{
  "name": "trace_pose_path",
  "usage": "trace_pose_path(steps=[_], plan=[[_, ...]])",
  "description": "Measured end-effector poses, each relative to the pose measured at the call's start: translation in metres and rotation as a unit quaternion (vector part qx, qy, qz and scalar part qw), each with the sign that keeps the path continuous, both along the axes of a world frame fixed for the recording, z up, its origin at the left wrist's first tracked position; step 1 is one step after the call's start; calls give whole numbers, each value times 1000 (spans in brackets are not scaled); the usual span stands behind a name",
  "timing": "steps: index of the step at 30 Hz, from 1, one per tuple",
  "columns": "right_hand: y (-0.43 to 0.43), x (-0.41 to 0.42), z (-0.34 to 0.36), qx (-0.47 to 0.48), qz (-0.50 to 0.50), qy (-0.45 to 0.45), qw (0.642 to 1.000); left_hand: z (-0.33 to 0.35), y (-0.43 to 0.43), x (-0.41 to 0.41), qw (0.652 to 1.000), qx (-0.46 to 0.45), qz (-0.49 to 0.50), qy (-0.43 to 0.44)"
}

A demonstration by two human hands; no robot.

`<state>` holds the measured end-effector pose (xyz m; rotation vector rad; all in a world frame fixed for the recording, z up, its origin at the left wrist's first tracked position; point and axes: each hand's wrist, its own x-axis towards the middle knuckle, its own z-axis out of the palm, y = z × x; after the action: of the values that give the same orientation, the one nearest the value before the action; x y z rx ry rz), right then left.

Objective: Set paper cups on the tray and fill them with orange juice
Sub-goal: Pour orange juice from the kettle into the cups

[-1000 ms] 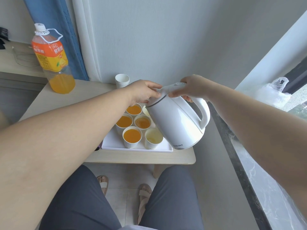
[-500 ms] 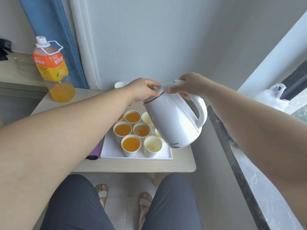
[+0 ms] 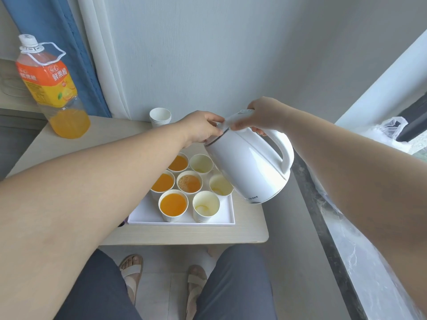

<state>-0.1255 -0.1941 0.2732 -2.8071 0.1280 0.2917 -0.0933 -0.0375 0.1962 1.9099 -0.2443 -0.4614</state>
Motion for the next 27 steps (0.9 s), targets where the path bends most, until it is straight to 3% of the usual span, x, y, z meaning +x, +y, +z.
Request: trace_pose_path(steps=[27], plan=[[-1, 13, 1, -92, 26, 48, 994, -19, -11, 13, 997, -46, 1, 59]])
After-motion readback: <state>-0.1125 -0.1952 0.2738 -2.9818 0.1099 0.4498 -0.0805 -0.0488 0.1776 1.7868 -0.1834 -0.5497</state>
